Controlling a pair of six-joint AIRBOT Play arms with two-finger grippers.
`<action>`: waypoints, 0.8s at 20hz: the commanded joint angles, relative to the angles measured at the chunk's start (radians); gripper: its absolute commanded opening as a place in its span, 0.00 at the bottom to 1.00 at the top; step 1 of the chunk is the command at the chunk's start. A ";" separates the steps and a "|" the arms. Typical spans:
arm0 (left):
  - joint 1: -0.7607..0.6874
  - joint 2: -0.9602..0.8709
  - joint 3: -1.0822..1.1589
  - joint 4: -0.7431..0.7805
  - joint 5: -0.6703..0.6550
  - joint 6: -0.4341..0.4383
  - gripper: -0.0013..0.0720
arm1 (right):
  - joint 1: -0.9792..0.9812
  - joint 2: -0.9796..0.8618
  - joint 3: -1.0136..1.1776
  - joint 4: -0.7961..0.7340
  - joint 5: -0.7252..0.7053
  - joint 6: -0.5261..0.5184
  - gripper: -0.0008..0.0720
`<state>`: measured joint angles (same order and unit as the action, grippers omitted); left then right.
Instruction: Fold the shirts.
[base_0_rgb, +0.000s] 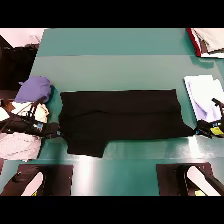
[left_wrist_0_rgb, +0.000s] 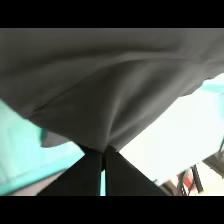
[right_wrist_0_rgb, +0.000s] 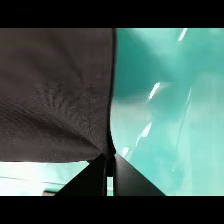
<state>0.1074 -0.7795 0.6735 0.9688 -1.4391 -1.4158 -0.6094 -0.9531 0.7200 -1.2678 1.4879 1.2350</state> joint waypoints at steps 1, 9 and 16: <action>0.001 0.009 0.131 0.011 0.137 0.002 0.05 | 0.030 0.049 0.014 0.060 -0.067 0.036 0.03; 0.001 -0.180 0.247 0.048 0.344 0.010 0.05 | 0.245 -0.192 0.298 0.070 -0.161 0.104 0.03; 0.001 -0.353 0.274 0.043 0.592 0.011 0.05 | 0.381 -0.431 0.465 0.070 -0.295 0.156 0.03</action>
<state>0.1074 -1.0679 0.9298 1.0149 -0.9581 -1.4048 -0.2737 -1.3010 1.1252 -1.1992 1.2552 1.3628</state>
